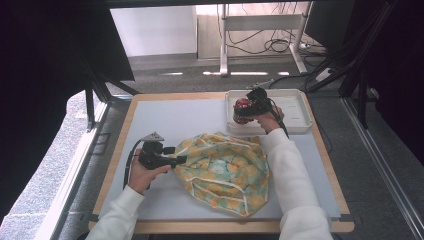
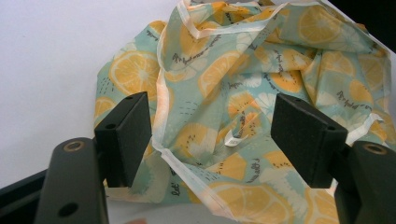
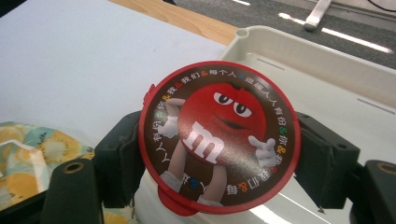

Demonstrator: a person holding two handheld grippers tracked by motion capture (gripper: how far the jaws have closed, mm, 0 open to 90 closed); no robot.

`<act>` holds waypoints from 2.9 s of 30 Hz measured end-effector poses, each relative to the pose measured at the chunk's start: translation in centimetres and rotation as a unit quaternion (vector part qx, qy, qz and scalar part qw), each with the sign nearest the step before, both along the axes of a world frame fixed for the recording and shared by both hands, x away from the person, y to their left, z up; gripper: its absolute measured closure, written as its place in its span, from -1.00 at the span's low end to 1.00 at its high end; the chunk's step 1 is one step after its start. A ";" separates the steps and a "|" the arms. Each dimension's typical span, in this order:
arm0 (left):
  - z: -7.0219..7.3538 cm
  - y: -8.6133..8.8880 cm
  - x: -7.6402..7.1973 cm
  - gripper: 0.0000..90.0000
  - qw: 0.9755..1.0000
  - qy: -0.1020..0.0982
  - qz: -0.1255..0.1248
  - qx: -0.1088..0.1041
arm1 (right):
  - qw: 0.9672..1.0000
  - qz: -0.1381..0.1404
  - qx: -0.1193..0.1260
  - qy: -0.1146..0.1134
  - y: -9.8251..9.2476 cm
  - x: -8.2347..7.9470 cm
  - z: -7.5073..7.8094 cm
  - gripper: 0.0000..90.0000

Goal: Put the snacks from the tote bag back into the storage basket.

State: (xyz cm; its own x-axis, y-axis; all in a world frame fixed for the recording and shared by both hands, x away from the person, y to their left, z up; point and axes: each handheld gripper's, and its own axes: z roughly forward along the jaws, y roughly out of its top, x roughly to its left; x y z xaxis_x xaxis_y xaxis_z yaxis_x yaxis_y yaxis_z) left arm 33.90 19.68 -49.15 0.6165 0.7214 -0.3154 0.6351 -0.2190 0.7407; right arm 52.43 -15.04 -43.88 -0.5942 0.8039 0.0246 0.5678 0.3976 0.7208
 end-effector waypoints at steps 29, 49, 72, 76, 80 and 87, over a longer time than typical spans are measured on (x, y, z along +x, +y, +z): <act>-0.1 0.0 0.0 -0.36 1.000 -0.004 0.002 0.011 | 1.000 -0.007 -0.024 0.014 0.5 1.6 -2.6 -0.43; -0.2 0.1 0.1 -0.37 1.000 -0.003 0.003 0.014 | 0.999 -0.033 0.006 0.016 0.3 1.5 -3.6 -0.70; -0.3 0.5 -0.1 -0.37 1.000 -0.005 0.007 0.012 | 0.999 0.006 0.022 -0.023 0.2 -2.0 -0.9 -0.67; -0.3 0.5 -0.1 -0.37 1.000 -0.004 0.006 0.016 | 0.999 0.005 0.024 -0.020 -0.3 -2.8 -1.0 -0.64; -0.3 0.4 -0.1 -0.37 1.000 -0.004 0.007 0.014 | 0.999 0.007 0.022 -0.024 -0.6 -3.5 -1.0 -0.60; -0.2 0.5 -0.2 -0.37 1.000 -0.005 0.008 0.013 | 0.999 0.016 0.038 -0.026 -2.3 -6.1 -1.0 -0.51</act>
State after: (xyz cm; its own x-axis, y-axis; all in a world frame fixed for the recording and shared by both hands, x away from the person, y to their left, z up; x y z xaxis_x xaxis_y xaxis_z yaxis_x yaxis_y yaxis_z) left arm 33.70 20.16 -49.40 0.6078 0.7396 -0.2892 0.6309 -0.2285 0.7415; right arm 46.32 -17.34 -44.89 -0.6219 0.7813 0.0533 0.5160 0.3576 0.7784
